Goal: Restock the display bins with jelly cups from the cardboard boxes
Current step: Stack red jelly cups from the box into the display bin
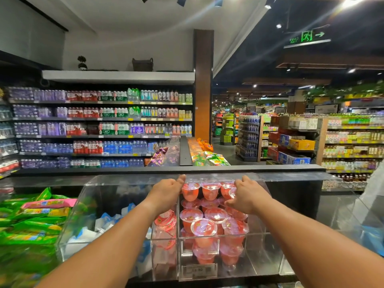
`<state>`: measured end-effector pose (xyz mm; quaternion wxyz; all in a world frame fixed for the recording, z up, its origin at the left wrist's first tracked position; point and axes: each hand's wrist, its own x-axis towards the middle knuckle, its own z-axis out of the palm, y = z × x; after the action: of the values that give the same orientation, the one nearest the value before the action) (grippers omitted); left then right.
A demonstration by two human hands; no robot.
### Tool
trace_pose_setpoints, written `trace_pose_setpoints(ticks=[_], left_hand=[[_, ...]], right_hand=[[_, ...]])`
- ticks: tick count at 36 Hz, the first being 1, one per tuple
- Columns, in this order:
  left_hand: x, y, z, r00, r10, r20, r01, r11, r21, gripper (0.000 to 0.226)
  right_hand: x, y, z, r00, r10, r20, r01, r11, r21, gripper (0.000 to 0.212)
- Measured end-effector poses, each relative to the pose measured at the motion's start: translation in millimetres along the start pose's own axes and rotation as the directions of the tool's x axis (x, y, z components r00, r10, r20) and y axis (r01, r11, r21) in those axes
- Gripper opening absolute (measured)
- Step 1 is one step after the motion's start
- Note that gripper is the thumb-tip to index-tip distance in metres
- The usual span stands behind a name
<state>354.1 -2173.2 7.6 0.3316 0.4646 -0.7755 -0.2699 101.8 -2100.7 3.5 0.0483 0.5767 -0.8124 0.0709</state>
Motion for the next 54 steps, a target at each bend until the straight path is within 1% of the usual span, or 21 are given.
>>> trace_pose_setpoints(ticks=[3, 5, 8, 10, 12, 14, 18, 21, 22, 24, 26, 31, 33, 37, 39, 43, 45, 48, 51, 54], left_hand=[[-6, 1, -5, 1.0, 0.006, 0.006, -0.007, 0.996, 0.091, 0.07], [-10, 2, -9, 1.0, 0.002, 0.015, -0.004, 0.983, 0.186, 0.062], [-23, 5, -16, 1.0, 0.009, -0.007, -0.006, 0.941, 0.338, 0.049], [-39, 10, -20, 1.0, 0.017, -0.021, -0.006, 0.892, 0.452, 0.046], [-60, 17, -25, 1.0, 0.008, -0.023, 0.007, 0.815, 0.579, 0.049], [-83, 25, -34, 0.999, -0.006, -0.045, 0.034, 0.759, 0.65, 0.053], [-139, 27, -54, 0.983, -0.071, -0.172, 0.17, 0.716, 0.677, 0.058], [-195, 13, -68, 0.949, -0.176, -0.262, 0.312, 0.647, 0.696, 0.058], [-217, 7, -71, 0.931, -0.218, -0.292, 0.363, 0.631, 0.686, 0.057], [-266, -8, -77, 0.884, -0.315, -0.345, 0.467, 0.606, 0.645, 0.056], [-320, -19, -84, 0.826, -0.423, -0.372, 0.56, 0.552, 0.617, 0.055], [-454, -38, -98, 0.627, -0.615, -0.478, 0.762, 0.357, 0.54, 0.059], [-503, -39, -96, 0.559, -0.659, -0.504, 0.807, 0.292, 0.514, 0.061], [-595, -41, -86, 0.443, -0.706, -0.553, 0.873, 0.199, 0.445, 0.058], [-637, -46, -83, 0.377, -0.734, -0.565, 0.904, 0.157, 0.399, 0.056], [-703, -54, -79, 0.24, -0.791, -0.564, 0.947, 0.062, 0.315, 0.058], [-726, -57, -77, 0.195, -0.809, -0.554, 0.956, 0.03, 0.293, 0.059], [-749, -64, -81, 0.178, -0.828, -0.532, 0.953, 0.009, 0.304, 0.059], [-760, -75, -91, 0.184, -0.832, -0.523, 0.953, 0.02, 0.303, 0.057], [-764, -91, -102, 0.191, -0.837, -0.512, 0.948, 0.022, 0.318, 0.056]], right_hand=[[-7, -3, -5, 1.0, 0.004, 0.002, -0.004, 1.0, 0.018, 0.09], [-15, -4, -11, 1.0, 0.005, 0.0, -0.005, 1.0, 0.019, 0.091], [-29, -9, -19, 1.0, -0.018, -0.012, 0.018, 1.0, 0.004, 0.09], [-41, -17, -24, 0.998, -0.06, -0.027, 0.06, 0.998, -0.001, 0.087], [-53, -30, -30, 0.992, -0.12, -0.037, 0.12, 0.993, 0.002, 0.084], [-66, -47, -32, 0.98, -0.194, -0.045, 0.195, 0.981, 0.008, 0.081], [-104, -87, -27, 0.917, -0.393, -0.066, 0.395, 0.918, 0.023, 0.069], [-137, -121, -11, 0.854, -0.521, -0.01, 0.521, 0.853, 0.037, 0.08], [-150, -132, -4, 0.821, -0.571, 0.002, 0.57, 0.821, 0.035, 0.083], [-179, -152, 10, 0.754, -0.656, 0.023, 0.655, 0.754, 0.045, 0.079], [-216, -171, 24, 0.692, -0.719, 0.064, 0.714, 0.694, 0.09, 0.079], [-320, -220, 54, 0.516, -0.842, 0.161, 0.826, 0.538, 0.167, 0.073], [-363, -239, 70, 0.435, -0.881, 0.185, 0.858, 0.468, 0.211, 0.073], [-451, -263, 89, 0.27, -0.929, 0.253, 0.909, 0.333, 0.252, 0.075], [-489, -272, 97, 0.216, -0.938, 0.271, 0.923, 0.286, 0.256, 0.076], [-549, -294, 118, 0.139, -0.935, 0.327, 0.914, 0.248, 0.32, 0.075], [-568, -304, 124, 0.108, -0.929, 0.354, 0.914, 0.234, 0.333, 0.076], [-587, -321, 132, 0.098, -0.925, 0.367, 0.902, 0.238, 0.359, 0.078], [-595, -339, 141, 0.104, -0.919, 0.381, 0.897, 0.252, 0.362, 0.08], [-598, -360, 150, 0.117, -0.914, 0.389, 0.891, 0.27, 0.366, 0.078]])
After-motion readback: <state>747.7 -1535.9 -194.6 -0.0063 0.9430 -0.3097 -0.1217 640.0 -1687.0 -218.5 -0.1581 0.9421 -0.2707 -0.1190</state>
